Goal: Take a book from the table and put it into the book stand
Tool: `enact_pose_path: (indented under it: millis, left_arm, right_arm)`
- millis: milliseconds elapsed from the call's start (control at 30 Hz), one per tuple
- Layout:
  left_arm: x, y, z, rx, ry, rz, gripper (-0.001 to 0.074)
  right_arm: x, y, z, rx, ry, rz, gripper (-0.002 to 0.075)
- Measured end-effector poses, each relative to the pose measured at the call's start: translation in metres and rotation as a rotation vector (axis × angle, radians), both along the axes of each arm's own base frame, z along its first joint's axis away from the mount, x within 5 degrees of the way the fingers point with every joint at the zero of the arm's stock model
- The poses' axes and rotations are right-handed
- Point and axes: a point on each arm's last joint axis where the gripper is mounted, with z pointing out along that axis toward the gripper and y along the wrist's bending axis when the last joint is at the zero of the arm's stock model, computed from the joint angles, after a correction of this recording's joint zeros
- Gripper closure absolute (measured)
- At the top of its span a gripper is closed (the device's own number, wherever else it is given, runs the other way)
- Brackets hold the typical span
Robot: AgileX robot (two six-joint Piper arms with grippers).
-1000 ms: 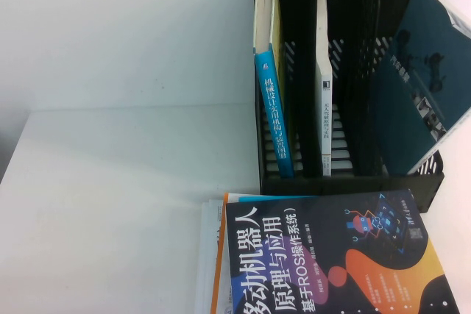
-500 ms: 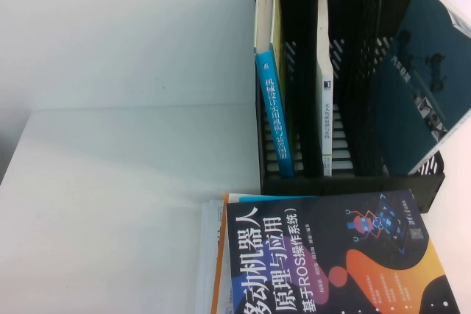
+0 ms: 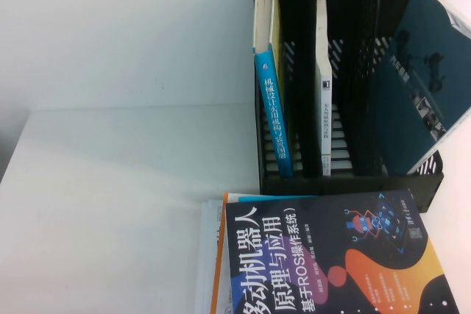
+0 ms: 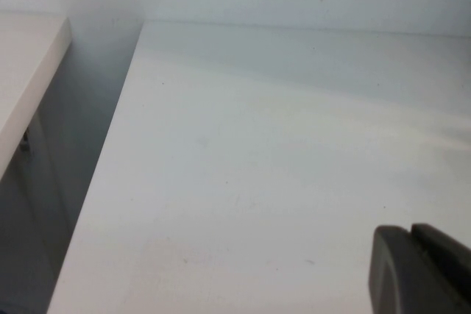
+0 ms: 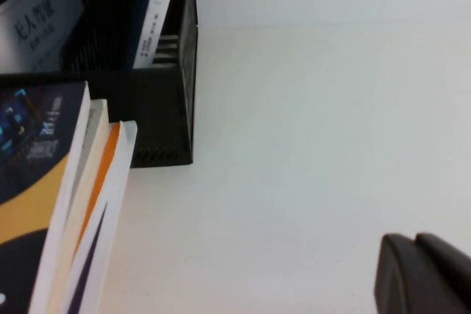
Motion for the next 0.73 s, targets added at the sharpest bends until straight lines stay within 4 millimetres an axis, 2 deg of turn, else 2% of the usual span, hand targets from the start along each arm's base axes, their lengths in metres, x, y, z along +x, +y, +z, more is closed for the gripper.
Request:
enact_pose_path:
  millis: [733]
  left_arm:
    - [0.0000, 0.0000, 0.0000, 0.002, 0.000, -0.001, 0.0737]
  right_arm:
    - [-0.0005, -0.0004, 0.0001, 0.003, 0.010, -0.005, 0.0729]
